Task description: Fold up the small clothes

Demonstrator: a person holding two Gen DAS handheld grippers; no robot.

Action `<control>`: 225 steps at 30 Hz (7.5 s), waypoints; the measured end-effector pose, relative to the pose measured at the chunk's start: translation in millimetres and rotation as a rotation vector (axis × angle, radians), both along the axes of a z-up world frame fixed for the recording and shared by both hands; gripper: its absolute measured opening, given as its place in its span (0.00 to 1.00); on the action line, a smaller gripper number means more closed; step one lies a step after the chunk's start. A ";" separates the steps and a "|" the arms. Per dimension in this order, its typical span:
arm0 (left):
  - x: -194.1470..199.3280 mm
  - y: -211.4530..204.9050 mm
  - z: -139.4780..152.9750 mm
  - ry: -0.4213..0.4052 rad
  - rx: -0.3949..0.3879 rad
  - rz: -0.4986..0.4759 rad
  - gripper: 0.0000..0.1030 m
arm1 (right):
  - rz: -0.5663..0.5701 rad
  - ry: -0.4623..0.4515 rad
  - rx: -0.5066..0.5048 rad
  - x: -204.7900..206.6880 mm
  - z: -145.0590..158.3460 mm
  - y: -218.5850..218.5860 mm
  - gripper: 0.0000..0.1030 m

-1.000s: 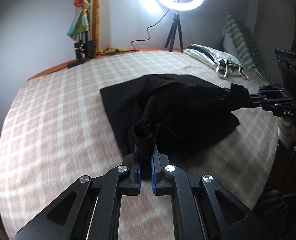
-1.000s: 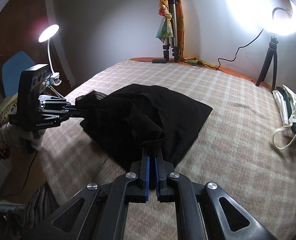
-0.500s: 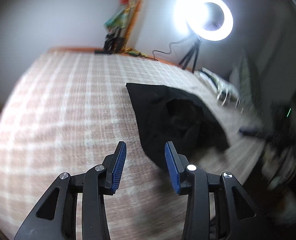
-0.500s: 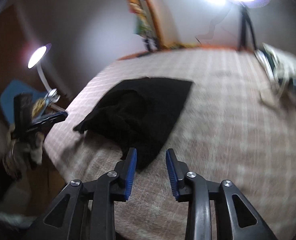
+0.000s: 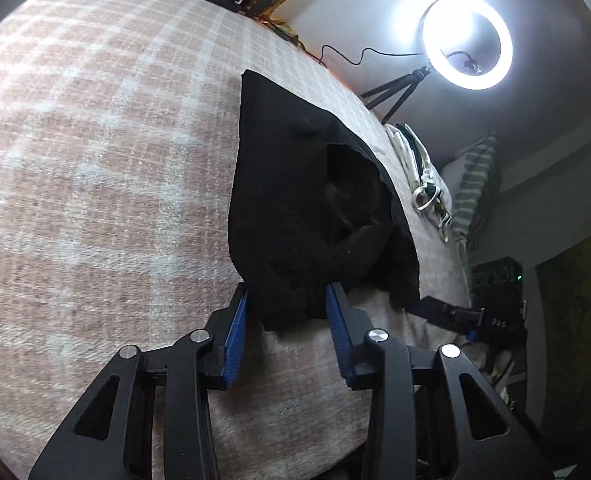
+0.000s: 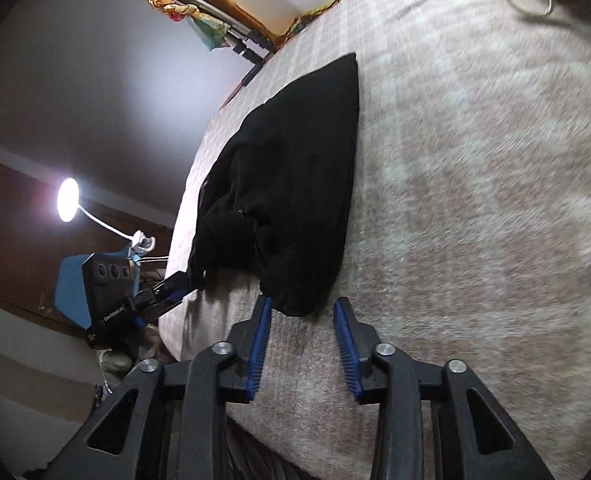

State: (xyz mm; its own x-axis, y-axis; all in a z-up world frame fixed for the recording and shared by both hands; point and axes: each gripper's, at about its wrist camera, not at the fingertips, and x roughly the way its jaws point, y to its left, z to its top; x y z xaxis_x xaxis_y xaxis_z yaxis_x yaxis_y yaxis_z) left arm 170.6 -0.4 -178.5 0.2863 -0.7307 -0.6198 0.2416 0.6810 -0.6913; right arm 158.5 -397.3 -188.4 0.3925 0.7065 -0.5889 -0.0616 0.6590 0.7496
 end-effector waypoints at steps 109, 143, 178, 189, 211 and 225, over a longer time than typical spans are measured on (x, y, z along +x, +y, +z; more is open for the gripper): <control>0.7 31.7 -5.5 0.082 -0.077 0.199 0.45 | -0.106 -0.114 -0.112 121.2 27.3 -57.0 0.52; 35.2 -45.0 -5.8 0.035 -0.072 0.152 0.08 | -0.051 -0.099 -0.063 170.0 12.6 -12.0 0.11; 73.5 -181.8 69.9 -0.189 -0.044 -0.039 0.07 | -0.100 -0.336 -0.297 131.3 135.9 -83.7 0.02; 109.6 -287.6 95.3 -0.249 -0.044 -0.131 0.07 | -0.205 -0.370 -0.359 128.2 171.8 -189.0 0.02; 173.1 -471.9 101.1 -0.374 0.058 -0.195 0.07 | -0.420 -0.382 -0.484 189.5 195.3 -377.0 0.00; 172.1 -469.9 77.3 -0.336 0.099 -0.215 0.07 | -0.469 -0.202 -0.421 214.7 110.9 -416.9 0.40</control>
